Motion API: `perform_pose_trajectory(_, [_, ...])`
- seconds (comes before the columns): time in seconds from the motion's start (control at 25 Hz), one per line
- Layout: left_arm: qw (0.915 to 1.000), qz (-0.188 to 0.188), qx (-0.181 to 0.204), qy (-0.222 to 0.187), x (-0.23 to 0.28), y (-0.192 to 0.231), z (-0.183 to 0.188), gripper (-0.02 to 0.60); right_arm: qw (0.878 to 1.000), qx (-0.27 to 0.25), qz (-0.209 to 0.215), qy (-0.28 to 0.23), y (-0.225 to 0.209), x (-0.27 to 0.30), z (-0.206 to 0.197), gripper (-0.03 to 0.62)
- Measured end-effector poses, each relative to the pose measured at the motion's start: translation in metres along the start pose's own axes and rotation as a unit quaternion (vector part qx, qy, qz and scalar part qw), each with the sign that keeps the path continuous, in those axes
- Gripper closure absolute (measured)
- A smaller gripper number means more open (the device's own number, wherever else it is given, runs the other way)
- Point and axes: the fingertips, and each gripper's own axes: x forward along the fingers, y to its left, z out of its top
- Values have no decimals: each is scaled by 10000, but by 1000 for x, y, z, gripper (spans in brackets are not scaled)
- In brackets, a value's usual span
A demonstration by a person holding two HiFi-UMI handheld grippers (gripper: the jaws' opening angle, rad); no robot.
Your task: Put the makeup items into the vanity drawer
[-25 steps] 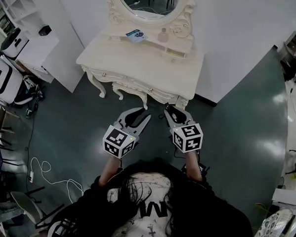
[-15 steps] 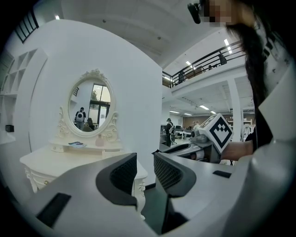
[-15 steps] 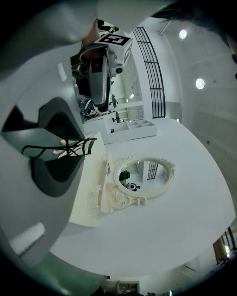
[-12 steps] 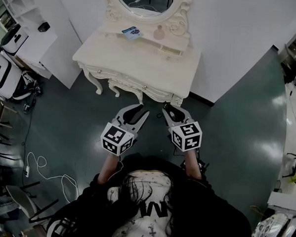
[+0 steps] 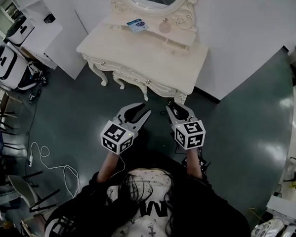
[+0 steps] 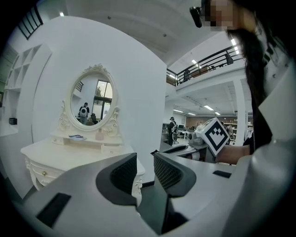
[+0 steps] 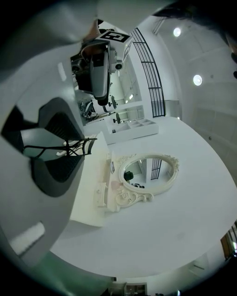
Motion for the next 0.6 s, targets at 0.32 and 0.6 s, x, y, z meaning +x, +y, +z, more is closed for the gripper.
perform_pose_trajectory(0.32, [9997,-142,-54,189,24,26,-8,466,9998,151,-20,132,-13,30,-5,484])
perform_pose_trajectory(0.6, [9994,-237,-145,212,50,89,4,466,9992,221,-193,286,-32,85,12,484])
